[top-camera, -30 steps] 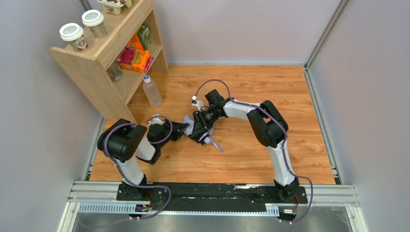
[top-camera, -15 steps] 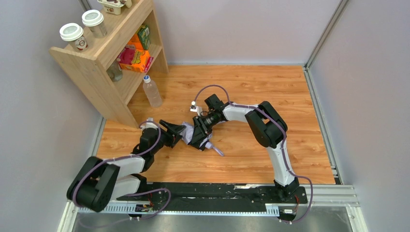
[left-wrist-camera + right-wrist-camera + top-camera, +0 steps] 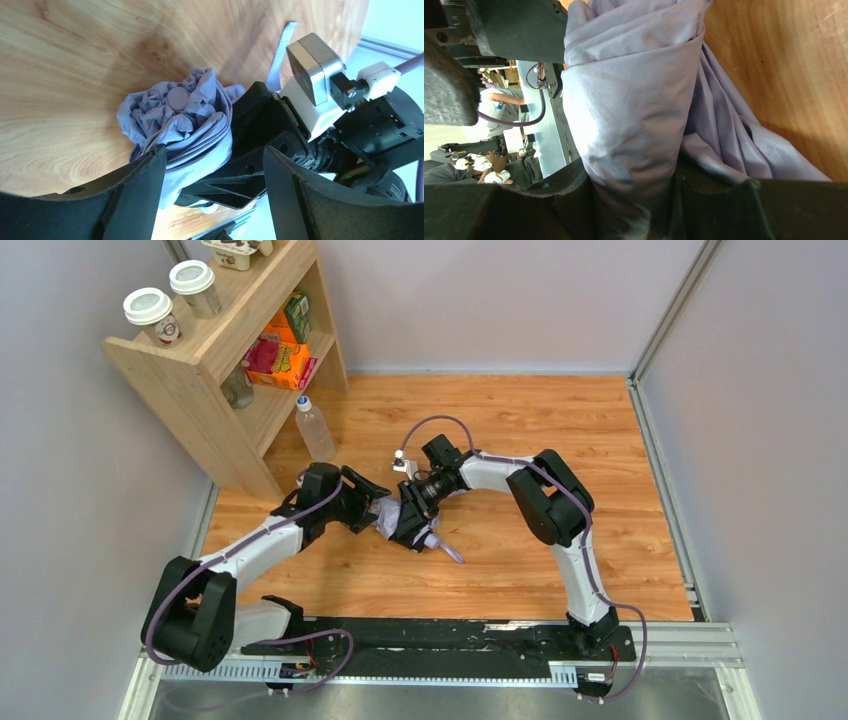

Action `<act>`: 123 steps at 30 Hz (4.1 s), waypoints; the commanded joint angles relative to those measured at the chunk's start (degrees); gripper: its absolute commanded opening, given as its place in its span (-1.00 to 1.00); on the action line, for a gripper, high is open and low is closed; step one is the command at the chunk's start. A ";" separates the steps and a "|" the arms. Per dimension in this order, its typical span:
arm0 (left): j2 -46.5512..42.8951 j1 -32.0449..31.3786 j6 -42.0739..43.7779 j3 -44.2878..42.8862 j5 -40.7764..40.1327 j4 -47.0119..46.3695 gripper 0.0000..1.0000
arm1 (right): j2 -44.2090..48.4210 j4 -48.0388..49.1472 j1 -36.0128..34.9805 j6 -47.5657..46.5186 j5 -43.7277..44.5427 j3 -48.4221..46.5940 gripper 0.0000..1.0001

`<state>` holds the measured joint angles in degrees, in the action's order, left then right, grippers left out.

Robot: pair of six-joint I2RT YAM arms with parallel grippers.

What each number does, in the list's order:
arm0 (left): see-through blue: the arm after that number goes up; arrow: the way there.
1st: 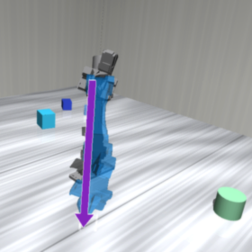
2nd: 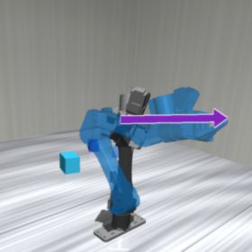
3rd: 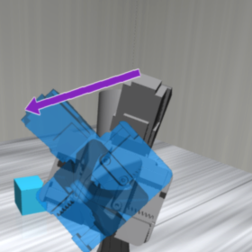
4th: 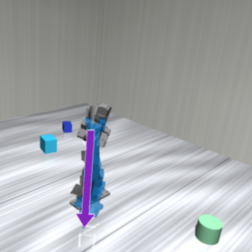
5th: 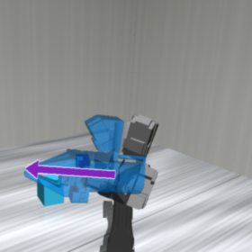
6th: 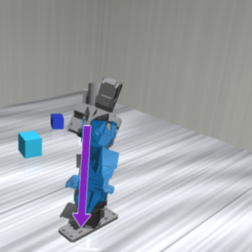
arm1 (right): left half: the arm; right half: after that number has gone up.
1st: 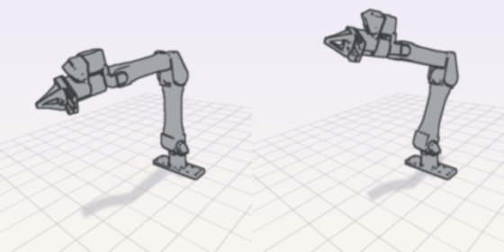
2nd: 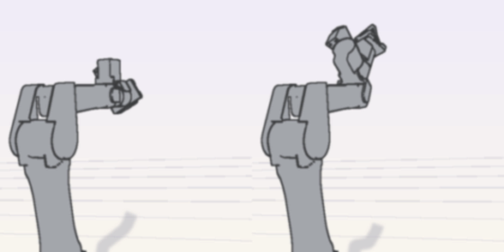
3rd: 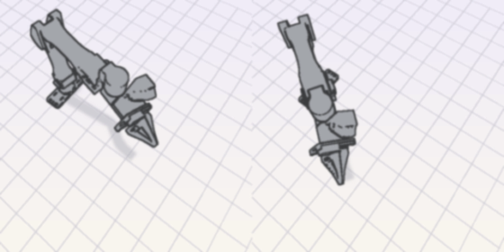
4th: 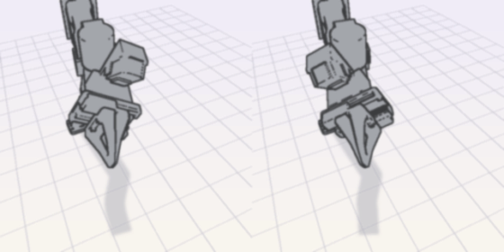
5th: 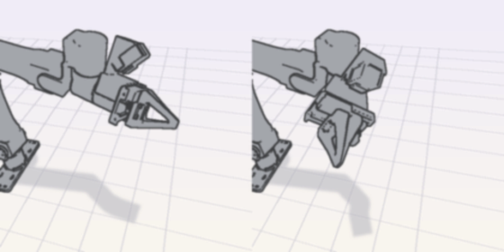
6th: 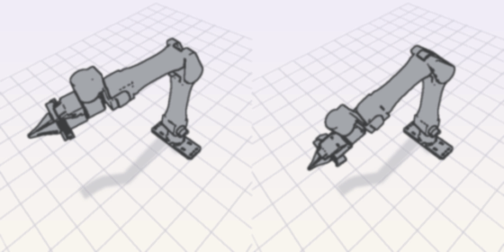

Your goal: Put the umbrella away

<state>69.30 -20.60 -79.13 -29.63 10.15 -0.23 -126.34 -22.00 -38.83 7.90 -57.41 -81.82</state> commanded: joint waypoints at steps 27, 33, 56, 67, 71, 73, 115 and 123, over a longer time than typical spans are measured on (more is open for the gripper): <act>21.23 -4.10 3.37 -8.43 -6.90 13.58 -0.77 | -2.68 -6.57 -2.57 -5.27 14.95 1.93 -1.00; 19.39 -5.06 3.90 -8.08 -9.61 18.24 -1.00 | 4.42 -4.02 -3.45 0.52 26.98 4.73 -0.71; 15.16 -5.94 -0.32 -9.31 -11.04 32.31 -1.00 | 29.86 42.82 -30.25 -20.37 83.87 31.29 1.00; 14.03 -6.12 -1.02 -9.66 -10.59 34.06 -1.00 | 13.59 37.39 -32.10 -16.35 94.56 23.90 0.73; 12.97 -6.21 -1.64 -10.10 -11.91 35.65 -1.00 | 12.61 33.00 -31.84 -8.27 97.84 26.01 -0.21; 12.01 -6.29 -2.16 -8.96 -11.56 34.16 -1.00 | 12.09 29.40 -31.75 -2.92 98.63 26.89 -0.55; -10.60 -2.95 -10.85 13.54 2.95 -13.73 0.58 | 1.10 53.03 -1.07 30.87 11.61 35.07 -1.00; -2.85 -4.89 -13.33 10.12 -1.97 -11.39 0.59 | 2.51 50.65 -1.07 29.01 11.44 34.27 -1.00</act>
<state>65.54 -25.19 -89.84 -15.90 12.19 -12.19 -120.75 43.72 -39.94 42.06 -48.62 -50.09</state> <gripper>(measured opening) 0.795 0.364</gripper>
